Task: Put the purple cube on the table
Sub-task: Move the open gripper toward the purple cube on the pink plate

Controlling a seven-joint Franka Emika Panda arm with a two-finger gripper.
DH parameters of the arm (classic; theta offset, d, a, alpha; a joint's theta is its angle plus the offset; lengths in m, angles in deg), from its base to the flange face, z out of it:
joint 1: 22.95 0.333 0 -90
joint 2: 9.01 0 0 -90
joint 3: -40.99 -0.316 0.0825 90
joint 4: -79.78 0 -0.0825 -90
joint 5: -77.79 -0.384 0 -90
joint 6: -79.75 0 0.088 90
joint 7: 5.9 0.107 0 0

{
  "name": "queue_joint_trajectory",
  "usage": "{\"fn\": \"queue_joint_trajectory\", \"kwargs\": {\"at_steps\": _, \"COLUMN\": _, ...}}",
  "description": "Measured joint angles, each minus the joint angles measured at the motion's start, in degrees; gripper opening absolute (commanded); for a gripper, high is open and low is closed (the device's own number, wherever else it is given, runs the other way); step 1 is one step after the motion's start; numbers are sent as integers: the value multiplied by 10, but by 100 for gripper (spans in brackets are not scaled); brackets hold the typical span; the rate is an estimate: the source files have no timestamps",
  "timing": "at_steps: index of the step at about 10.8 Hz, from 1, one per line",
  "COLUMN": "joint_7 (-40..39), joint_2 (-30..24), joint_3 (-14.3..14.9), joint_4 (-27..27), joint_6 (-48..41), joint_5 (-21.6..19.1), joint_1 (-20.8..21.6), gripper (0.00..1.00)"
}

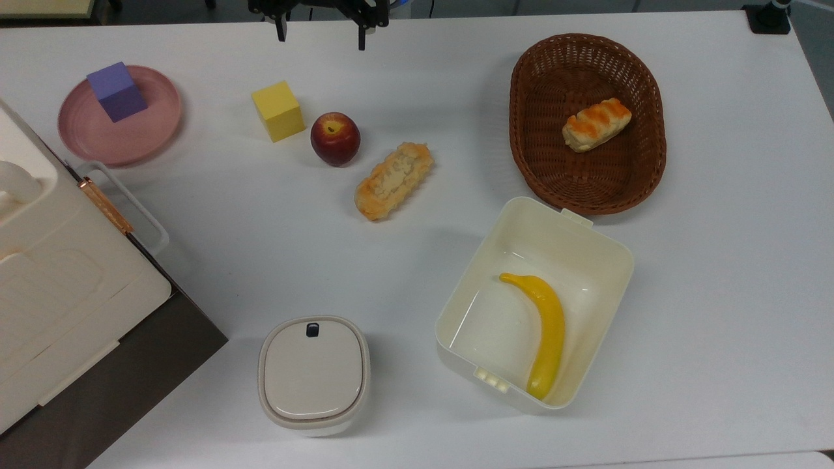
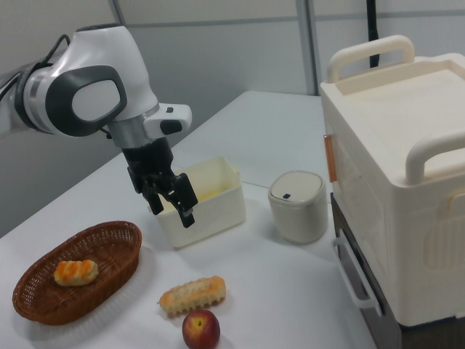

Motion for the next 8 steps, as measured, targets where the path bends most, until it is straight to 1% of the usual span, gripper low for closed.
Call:
{"fn": "queue_joint_trajectory", "kwargs": {"at_steps": 6, "joint_7": -1, "joint_2": 0, "joint_3": 4, "joint_4": 0, "joint_6": 0, "joint_5": 0, "joint_1": -13, "gripper": 100}}
{"fn": "queue_joint_trajectory", "kwargs": {"at_steps": 8, "joint_7": -13, "joint_2": 0, "joint_3": 5, "joint_4": 0, "joint_6": 0, "joint_5": 0, "joint_1": -22, "gripper": 100}}
